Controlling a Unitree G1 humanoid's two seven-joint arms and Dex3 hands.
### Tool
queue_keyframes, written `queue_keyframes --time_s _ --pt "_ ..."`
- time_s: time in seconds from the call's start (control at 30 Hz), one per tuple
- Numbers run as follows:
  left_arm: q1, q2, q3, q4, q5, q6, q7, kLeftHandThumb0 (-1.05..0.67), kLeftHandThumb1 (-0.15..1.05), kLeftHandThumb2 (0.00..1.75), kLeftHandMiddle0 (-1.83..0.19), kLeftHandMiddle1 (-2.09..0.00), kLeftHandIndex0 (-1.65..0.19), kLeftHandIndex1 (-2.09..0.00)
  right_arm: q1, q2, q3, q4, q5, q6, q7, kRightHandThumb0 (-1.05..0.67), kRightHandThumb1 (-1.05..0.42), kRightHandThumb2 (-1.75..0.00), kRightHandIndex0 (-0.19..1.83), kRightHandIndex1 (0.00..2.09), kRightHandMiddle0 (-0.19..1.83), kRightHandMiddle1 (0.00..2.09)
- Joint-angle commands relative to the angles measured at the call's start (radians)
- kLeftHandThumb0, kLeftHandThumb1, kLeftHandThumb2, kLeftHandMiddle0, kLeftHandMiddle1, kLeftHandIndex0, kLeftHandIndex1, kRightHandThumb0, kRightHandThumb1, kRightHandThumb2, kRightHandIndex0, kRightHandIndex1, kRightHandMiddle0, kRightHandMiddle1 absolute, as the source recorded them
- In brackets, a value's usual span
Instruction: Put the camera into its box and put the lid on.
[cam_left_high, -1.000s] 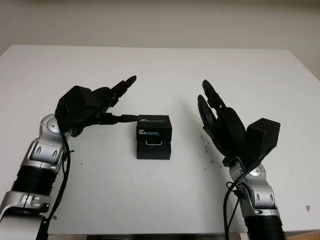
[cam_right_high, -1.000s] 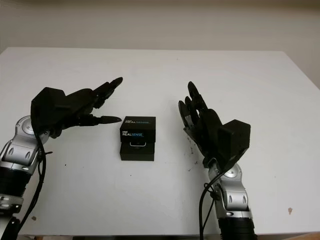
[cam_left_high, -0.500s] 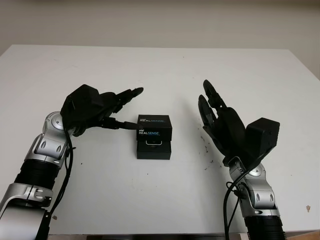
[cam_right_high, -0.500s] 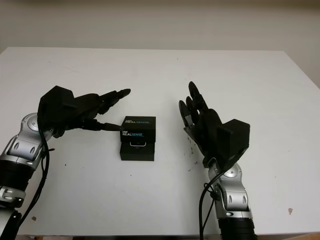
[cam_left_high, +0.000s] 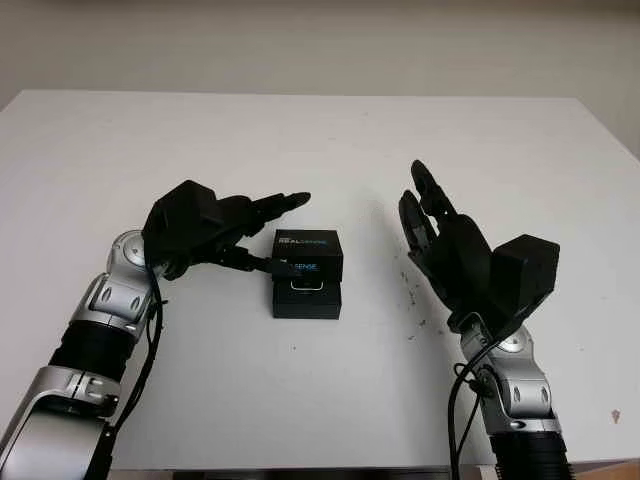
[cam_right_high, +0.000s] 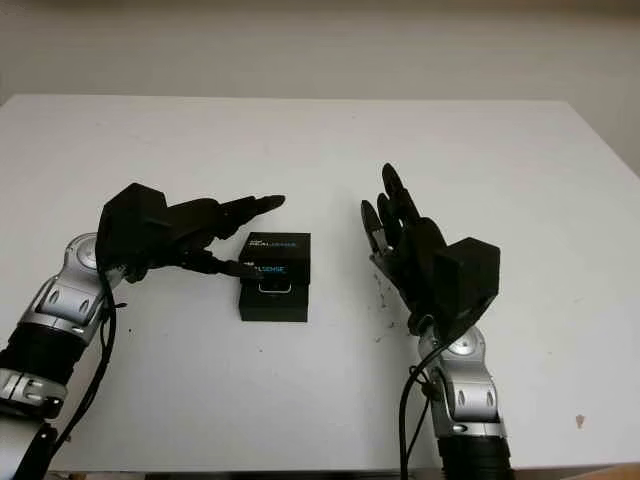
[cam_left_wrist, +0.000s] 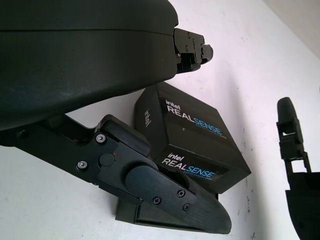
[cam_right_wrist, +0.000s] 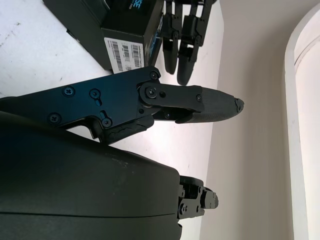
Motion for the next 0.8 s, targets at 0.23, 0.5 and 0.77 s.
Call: queue_keyframes --time_s 0.23,0.5,0.77 --pt "-0.029 -0.003 -0.020 -0.004 0.022 0.016 -0.006 -0.81 0.86 0.05 -0.08 -0.07 -0.01 -0.06 -0.005 -0.015 -0.004 -0.014 -0.008 -0.012 0.000 -0.66 -1.05 -0.43 0.00 0.07 0.00 0.06" --pt "-0.026 -0.007 -0.028 -0.009 0.040 0.014 0.016 -0.75 0.85 0.05 -0.12 -0.08 -0.03 -0.07 -0.003 -0.015 -0.008 -0.011 -0.005 -0.024 0.007 -0.65 -1.05 -0.44 -0.01 0.06 0.00 0.06" --pt "-0.008 -0.039 0.006 -0.008 -0.009 0.015 0.044 -0.63 0.82 0.05 -0.29 -0.17 -0.16 -0.14 -0.001 -0.012 -0.010 -0.008 -0.006 -0.024 0.006 -0.67 -1.05 -0.43 -0.01 0.06 0.00 0.06"
